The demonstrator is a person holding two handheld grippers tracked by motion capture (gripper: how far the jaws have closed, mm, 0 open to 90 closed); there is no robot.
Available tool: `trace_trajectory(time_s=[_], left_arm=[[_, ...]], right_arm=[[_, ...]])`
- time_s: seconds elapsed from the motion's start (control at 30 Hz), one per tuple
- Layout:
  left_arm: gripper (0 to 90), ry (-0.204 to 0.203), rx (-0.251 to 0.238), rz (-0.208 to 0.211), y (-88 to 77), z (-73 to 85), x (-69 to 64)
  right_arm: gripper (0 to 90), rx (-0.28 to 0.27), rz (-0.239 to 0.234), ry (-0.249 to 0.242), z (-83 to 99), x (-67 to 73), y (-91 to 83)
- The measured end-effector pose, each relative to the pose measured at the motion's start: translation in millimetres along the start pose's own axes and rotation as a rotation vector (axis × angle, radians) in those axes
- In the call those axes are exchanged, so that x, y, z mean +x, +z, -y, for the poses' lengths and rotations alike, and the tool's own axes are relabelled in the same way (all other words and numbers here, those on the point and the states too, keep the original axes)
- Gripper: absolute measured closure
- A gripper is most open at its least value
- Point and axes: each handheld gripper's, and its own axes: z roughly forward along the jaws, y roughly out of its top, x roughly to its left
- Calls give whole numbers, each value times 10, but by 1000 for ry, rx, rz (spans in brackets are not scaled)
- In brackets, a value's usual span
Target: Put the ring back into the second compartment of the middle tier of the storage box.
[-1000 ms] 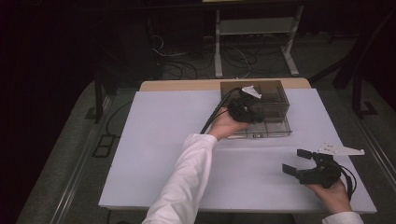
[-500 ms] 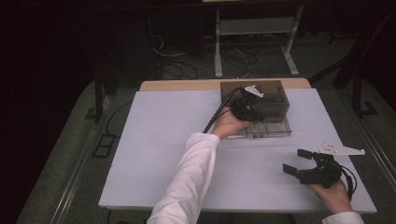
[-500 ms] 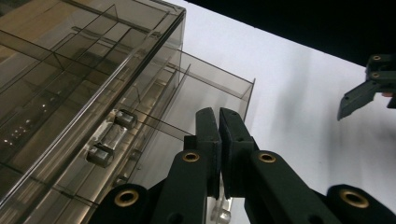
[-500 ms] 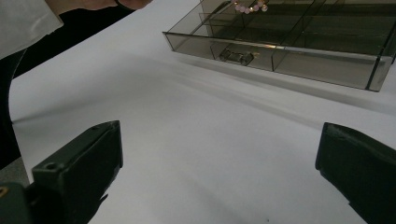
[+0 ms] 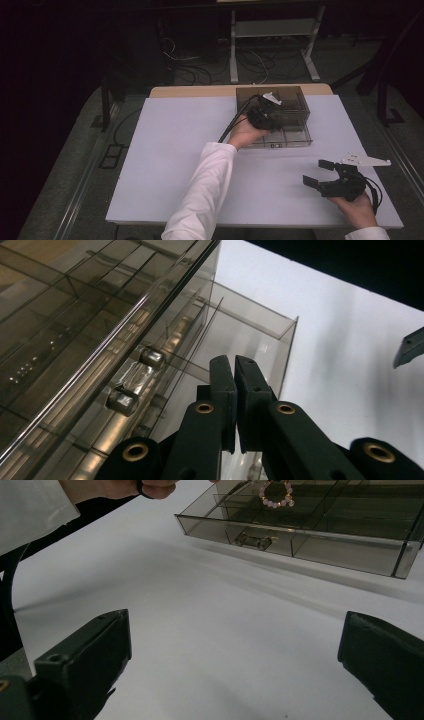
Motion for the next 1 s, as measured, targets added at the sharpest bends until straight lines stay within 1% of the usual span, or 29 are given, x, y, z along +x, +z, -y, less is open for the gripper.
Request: trace_trajectory(time_s=[0.2,0.33,0.43,0.5,0.53,0.57,0.6,0.63,0.67,0.73,0.87,0.93,0.97,1.0], left_arm=[[864,-18,17,-12,53,36,56],[861,-38,24,-10,76,55,84],[850,-45,32,-24,94,67,90],[765,-52,27,-19,92,67,94],[703,-50,24,-28,87,62,91],[682,-52,21,-28,79,58,86],[682,-53,22,-22,67,52,83],[672,-46,23,-24,52,46,81],[649,-47,20,-28,38,41,71],[643,-45,19,-23,2,30,61],[601,-38,12,-20,-80,7,29],[565,-35,-5,-3,-120,1,15],[562,-51,-13,8,-139,5,-7],[555,-50,-20,11,-154,4,-23]], right_arm=[[3,1,0,1,-1,-4,-3],[3,0,1,13,-2,-5,-8],[3,-1,2,4,0,-13,-8],[3,-1,2,5,0,-14,-9],[3,-2,1,5,-1,-15,-9],[3,-3,1,5,-1,-17,-8],[3,-2,1,5,-1,-17,-8],[3,-2,2,5,-1,-17,-7],[3,-3,2,7,-1,-16,-6],[3,-1,1,9,-1,-13,-5],[3,3,0,13,-1,-6,-2],[3,3,1,14,2,-5,-1],[3,1,3,9,7,-8,-2],[3,2,2,11,10,-6,-8]])
